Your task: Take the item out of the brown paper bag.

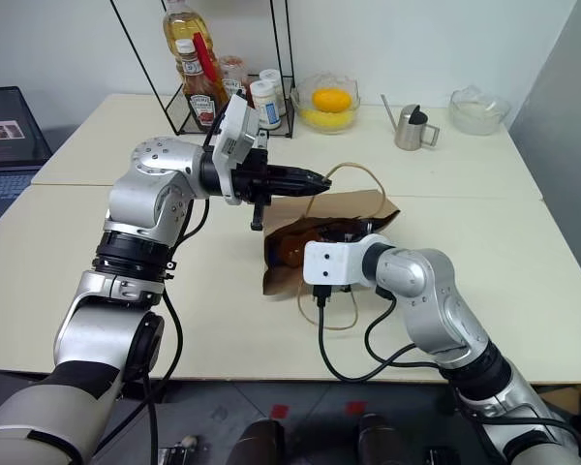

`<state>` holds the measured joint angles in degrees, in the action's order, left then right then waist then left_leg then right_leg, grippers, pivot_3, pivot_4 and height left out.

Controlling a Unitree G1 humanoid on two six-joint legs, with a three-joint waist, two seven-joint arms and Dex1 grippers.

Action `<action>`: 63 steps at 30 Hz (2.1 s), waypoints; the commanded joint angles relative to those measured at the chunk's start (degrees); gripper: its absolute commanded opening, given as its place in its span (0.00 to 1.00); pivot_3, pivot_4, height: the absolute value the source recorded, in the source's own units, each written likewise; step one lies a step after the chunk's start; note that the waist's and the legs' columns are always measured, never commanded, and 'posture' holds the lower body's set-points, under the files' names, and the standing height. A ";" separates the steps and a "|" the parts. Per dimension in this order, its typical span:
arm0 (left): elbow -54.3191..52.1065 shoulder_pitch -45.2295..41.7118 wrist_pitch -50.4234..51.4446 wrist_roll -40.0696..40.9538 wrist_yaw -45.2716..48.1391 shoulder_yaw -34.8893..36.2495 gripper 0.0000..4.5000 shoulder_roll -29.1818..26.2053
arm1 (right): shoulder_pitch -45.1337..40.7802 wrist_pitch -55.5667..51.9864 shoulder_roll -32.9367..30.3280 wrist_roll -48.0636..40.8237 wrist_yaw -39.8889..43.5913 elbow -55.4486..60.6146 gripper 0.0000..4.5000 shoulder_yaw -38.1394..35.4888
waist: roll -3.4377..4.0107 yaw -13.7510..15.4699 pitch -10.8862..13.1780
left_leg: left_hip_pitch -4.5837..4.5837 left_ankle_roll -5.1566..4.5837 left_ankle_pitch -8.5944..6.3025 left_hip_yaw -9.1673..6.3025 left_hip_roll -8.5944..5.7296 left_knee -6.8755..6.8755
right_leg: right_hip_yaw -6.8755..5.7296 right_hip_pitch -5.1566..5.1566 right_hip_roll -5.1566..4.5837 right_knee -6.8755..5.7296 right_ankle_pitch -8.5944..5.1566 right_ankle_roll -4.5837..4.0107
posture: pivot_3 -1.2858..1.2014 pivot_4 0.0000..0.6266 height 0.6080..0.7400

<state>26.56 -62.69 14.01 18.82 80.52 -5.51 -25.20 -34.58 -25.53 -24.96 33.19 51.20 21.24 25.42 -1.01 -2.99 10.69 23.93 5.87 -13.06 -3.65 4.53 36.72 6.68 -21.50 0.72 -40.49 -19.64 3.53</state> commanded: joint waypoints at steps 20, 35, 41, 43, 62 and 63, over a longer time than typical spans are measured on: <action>-1.03 -2.87 -0.04 0.37 -0.40 0.50 0.00 0.91 | -14.96 6.41 9.18 8.61 -5.61 -29.36 0.99 12.09 | 0.01 -0.15 0.00 | 0.00 0.04 0.02 -0.03 0.00 -0.02 | -0.04 -0.01 -0.01 -0.01 0.00 0.00 | 0.52 0.24 1.00; -1.12 -2.82 0.05 0.30 -0.17 0.58 0.00 0.45 | -15.00 8.68 11.45 6.53 -7.61 -37.46 0.57 10.40 | 0.01 -0.30 0.00 | -0.04 0.03 0.02 -0.07 0.01 0.00 | -0.07 0.02 -0.01 -0.07 0.00 0.00 | 0.52 0.24 1.00; -0.47 -2.87 -0.48 0.05 0.08 0.57 0.00 0.15 | -12.43 9.58 11.14 7.26 -11.16 -32.85 0.57 9.24 | 0.01 -0.30 0.00 | -0.04 0.03 0.02 -0.08 0.01 0.00 | -0.07 0.03 -0.01 -0.07 0.00 0.00 | 0.52 0.24 1.00; -0.01 -3.04 -0.76 -0.10 0.09 0.63 0.00 0.03 | -11.56 10.08 10.00 7.37 -11.00 -30.18 0.57 8.68 | 0.01 -0.29 0.00 | -0.04 0.03 0.02 -0.07 0.01 0.00 | -0.07 0.03 -0.01 -0.06 0.00 0.00 | 0.52 0.24 1.00; 1.68 -3.82 -2.27 -1.09 -0.48 0.64 0.00 0.48 | -7.35 9.23 5.04 3.78 -4.90 -12.22 0.54 4.07 | 0.02 -0.24 0.01 | 0.04 0.03 0.02 -0.07 0.00 -0.05 | -0.08 0.00 0.00 0.04 0.00 0.00 | 0.52 0.24 1.00; 1.78 -3.86 -2.34 -1.11 -0.50 0.63 0.00 0.50 | -6.98 8.95 4.84 3.59 -4.74 -11.56 0.54 3.85 | 0.02 -0.24 0.01 | 0.04 0.03 0.02 -0.07 0.00 -0.05 | -0.08 0.00 -0.01 0.07 0.00 0.00 | 0.52 0.24 1.00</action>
<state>29.13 -64.42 12.39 17.64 80.47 -5.60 -24.73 -41.07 -16.40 -20.11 37.13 46.36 5.63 31.95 -1.00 -3.23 10.70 23.97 5.90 -13.04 -3.73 4.54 36.66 6.60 -21.50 0.71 -40.41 -19.63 3.53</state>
